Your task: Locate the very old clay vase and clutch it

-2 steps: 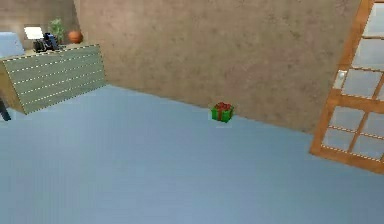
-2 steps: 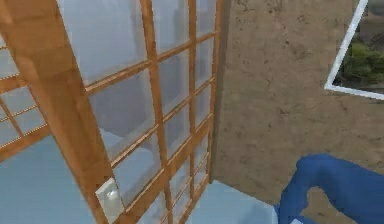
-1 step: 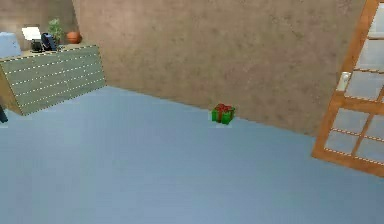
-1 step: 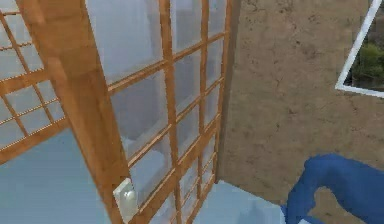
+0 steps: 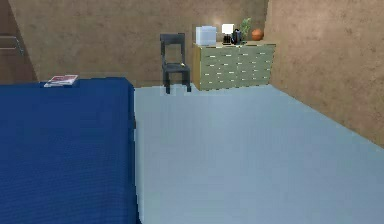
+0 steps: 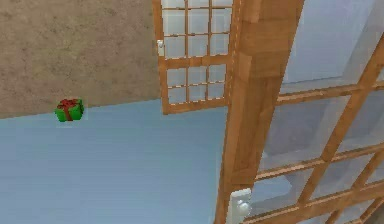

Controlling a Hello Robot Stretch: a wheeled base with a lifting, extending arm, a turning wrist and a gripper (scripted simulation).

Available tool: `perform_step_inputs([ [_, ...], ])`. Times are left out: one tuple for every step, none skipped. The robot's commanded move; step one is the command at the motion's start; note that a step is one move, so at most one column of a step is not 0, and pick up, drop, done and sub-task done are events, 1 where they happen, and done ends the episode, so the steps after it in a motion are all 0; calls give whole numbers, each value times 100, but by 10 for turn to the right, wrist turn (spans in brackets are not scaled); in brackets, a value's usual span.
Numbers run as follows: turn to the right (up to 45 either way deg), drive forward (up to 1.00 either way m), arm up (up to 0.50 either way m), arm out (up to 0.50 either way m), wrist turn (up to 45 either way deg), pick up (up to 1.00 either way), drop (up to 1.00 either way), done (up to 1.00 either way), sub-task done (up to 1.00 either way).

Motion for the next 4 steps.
perform_step_inputs([
  [-60,0,0,0,0,0,0,0,0],
  [0,100,0,0,0,0,0,0,0],
  [-30,0,0,0,0,0,0,0,0],
  [0,100,0,0,0,0,0,0,0],
])
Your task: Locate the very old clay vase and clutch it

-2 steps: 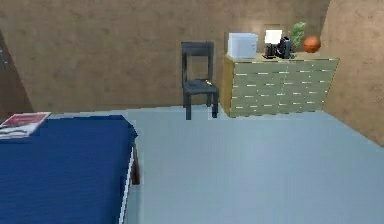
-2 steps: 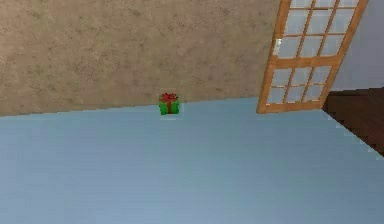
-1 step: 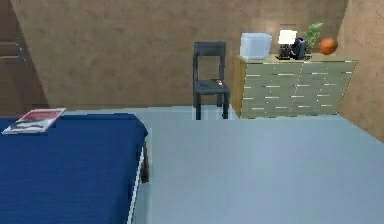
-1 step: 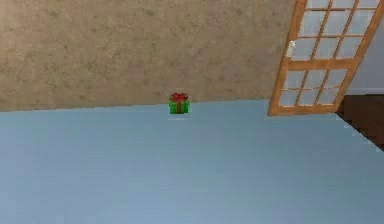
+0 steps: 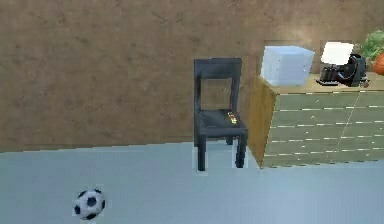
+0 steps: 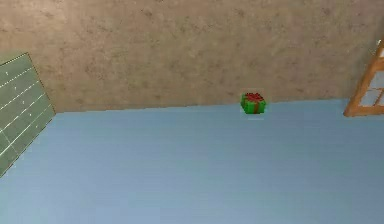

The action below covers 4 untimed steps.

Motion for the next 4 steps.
perform_step_inputs([
  [0,100,0,0,0,0,0,0,0],
  [-450,0,0,0,0,0,0,0,0],
  [0,45,0,0,0,0,0,0,0],
  [-210,0,0,0,0,0,0,0,0],
])
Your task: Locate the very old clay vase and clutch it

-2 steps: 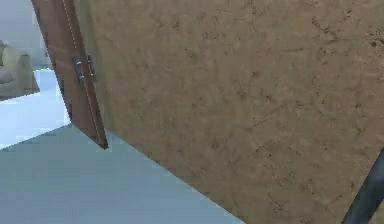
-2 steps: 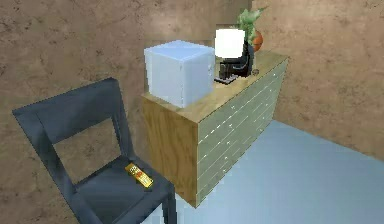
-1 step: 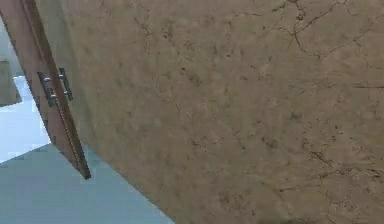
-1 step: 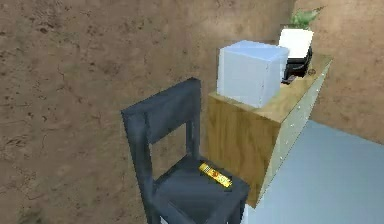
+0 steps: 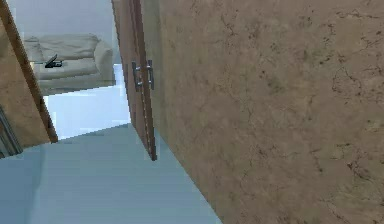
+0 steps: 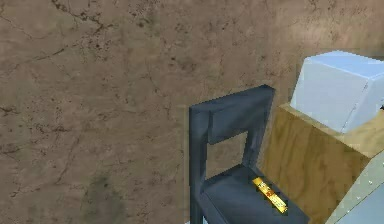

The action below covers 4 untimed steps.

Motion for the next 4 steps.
perform_step_inputs([
  [0,30,0,0,0,0,0,0,0],
  [-150,0,0,0,0,0,0,0,0],
  [0,50,0,0,0,0,0,0,0],
  [-270,0,0,0,0,0,0,0,0],
])
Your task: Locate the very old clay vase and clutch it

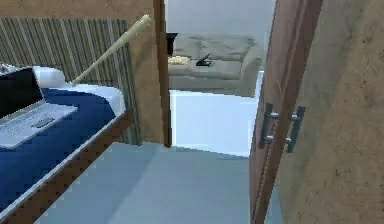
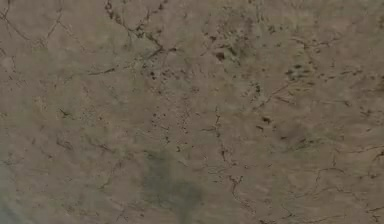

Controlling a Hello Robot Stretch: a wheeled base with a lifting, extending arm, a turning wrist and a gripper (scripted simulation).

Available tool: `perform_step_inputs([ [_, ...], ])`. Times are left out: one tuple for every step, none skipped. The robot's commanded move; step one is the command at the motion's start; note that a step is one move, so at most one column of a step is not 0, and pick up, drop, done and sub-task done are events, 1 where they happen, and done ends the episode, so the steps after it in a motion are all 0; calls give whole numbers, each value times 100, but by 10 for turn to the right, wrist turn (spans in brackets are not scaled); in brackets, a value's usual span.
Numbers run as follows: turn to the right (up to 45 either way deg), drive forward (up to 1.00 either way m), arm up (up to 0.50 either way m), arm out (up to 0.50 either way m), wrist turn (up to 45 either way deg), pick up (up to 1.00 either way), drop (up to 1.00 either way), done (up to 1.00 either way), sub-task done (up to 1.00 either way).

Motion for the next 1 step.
perform_step_inputs([
  [0,80,0,0,0,0,0,0,0],
])
